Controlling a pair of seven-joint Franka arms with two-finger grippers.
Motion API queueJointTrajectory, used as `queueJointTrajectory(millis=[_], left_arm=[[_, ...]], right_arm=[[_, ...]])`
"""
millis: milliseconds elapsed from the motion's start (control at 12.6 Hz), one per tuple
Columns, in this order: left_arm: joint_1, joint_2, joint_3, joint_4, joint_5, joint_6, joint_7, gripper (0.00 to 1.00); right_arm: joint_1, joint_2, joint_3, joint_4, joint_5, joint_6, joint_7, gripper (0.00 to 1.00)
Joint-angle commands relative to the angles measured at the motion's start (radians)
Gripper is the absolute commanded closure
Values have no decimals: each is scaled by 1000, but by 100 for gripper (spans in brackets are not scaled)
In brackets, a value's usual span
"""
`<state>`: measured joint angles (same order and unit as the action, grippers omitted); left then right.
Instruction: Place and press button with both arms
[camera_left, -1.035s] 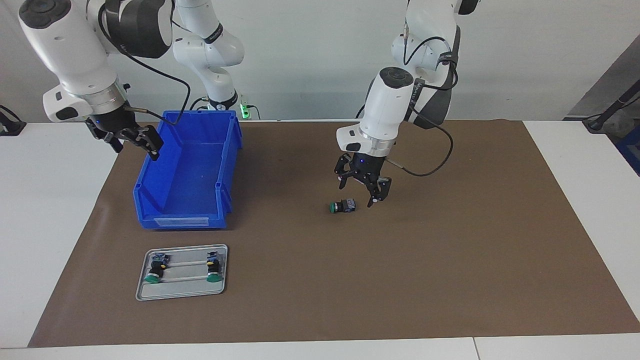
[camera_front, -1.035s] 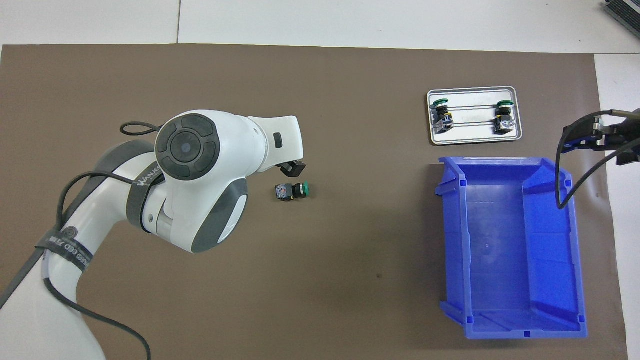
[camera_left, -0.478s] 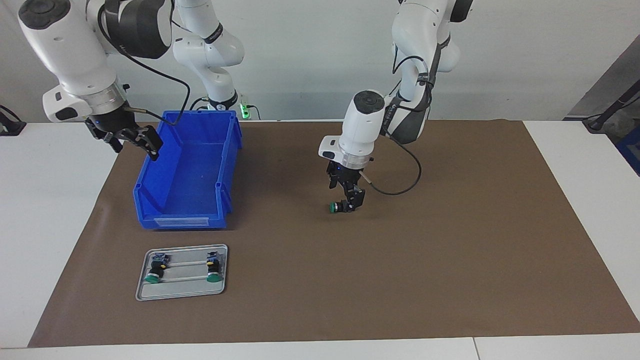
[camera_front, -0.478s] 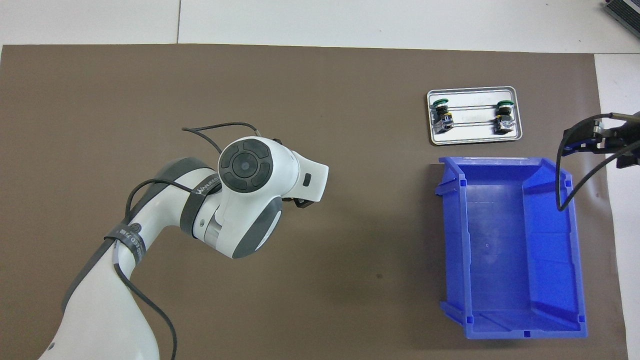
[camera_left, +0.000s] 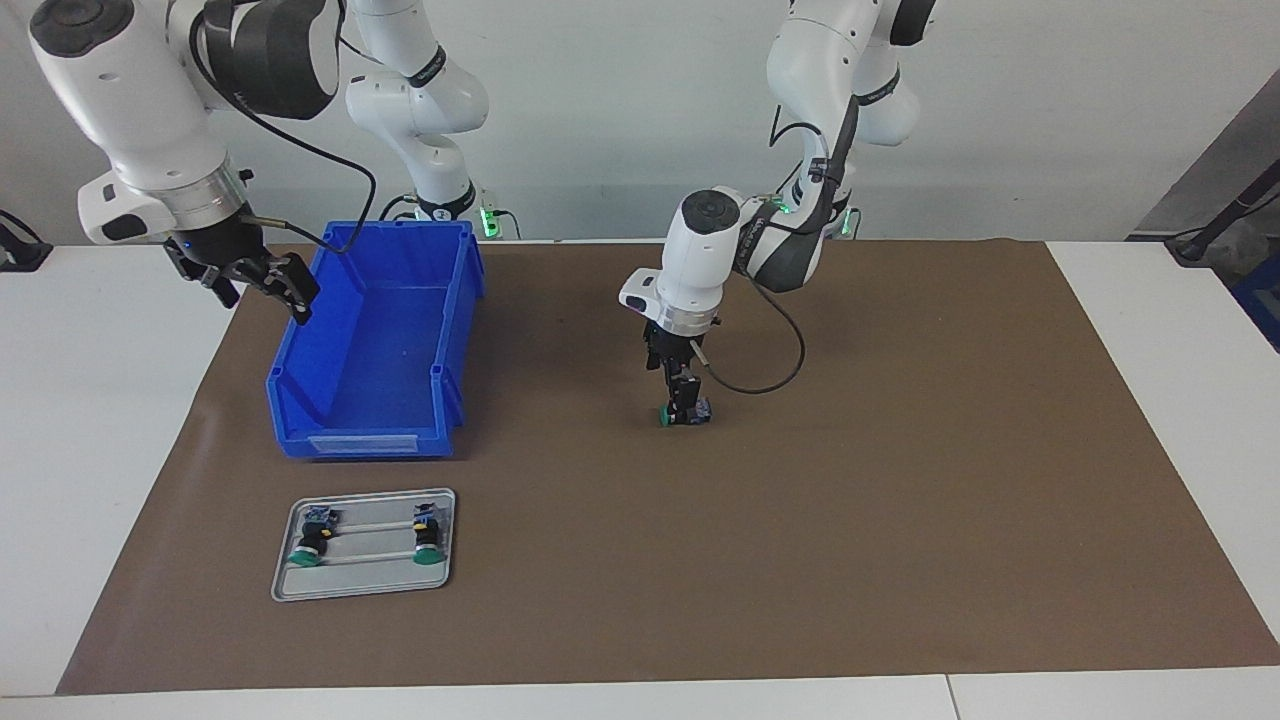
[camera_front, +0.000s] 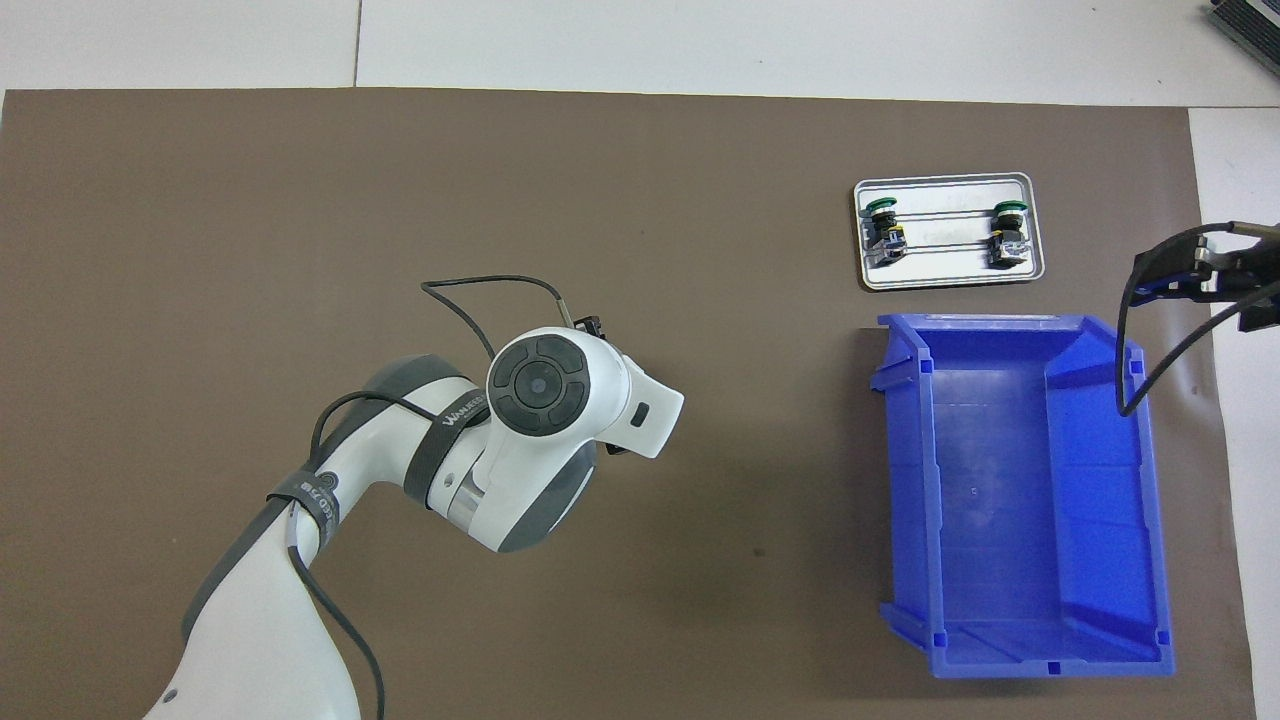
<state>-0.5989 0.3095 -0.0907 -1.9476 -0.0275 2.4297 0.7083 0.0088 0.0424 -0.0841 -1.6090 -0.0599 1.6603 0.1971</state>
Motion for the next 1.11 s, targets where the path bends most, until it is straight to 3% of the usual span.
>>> queueJointTrajectory(millis=[0, 1035], left_arm=[[-18, 9, 17, -19, -8, 35, 66, 0], [-15, 79, 22, -39, 3, 114, 79, 0]], right_arm=[[-12, -36, 7, -45, 15, 26, -7, 0], [-12, -38, 7, -49, 15, 26, -7, 0]])
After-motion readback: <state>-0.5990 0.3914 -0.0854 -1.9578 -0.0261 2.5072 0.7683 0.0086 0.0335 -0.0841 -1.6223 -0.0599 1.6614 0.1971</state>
